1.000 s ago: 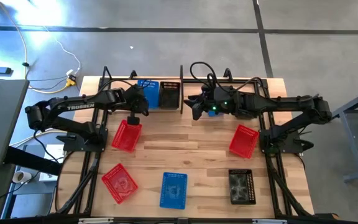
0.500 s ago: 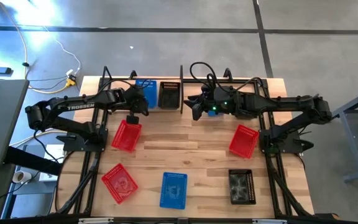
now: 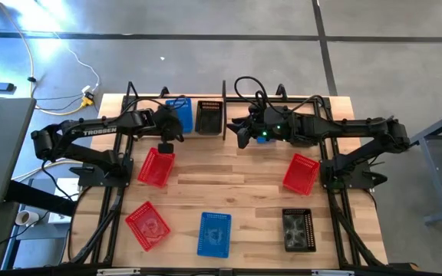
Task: Stack baskets on shelf by color
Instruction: Put the center blue bin on the shelf
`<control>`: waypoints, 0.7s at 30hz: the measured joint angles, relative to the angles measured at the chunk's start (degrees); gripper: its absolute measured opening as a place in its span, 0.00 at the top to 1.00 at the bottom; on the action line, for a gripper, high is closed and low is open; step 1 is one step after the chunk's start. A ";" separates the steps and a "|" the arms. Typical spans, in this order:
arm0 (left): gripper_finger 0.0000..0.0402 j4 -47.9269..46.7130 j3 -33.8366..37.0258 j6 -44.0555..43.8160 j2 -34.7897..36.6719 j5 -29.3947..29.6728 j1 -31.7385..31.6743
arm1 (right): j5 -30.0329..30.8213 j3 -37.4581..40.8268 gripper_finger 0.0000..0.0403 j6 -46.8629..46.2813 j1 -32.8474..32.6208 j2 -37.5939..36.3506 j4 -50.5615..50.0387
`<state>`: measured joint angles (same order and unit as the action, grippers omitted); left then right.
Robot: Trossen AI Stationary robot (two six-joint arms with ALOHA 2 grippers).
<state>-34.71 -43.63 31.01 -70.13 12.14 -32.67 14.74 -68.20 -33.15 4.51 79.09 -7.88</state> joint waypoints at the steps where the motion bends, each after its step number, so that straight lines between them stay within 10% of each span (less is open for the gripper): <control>1: 0.79 -1.05 -0.28 -1.04 0.00 -0.82 0.00 | 0.00 0.00 0.65 -0.01 0.00 0.00 0.00; 14: 0.79 -7.48 -9.19 -10.11 0.04 -4.07 0.09 | 0.00 0.00 0.65 0.04 0.00 0.00 0.00; 21: 0.79 -12.34 -13.50 -22.57 0.07 6.97 -2.33 | -3.04 0.00 0.65 1.17 2.09 0.00 0.00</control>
<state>-47.05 -57.13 8.44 -70.06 19.11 -34.99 11.70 -68.20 -31.98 6.60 79.09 -7.88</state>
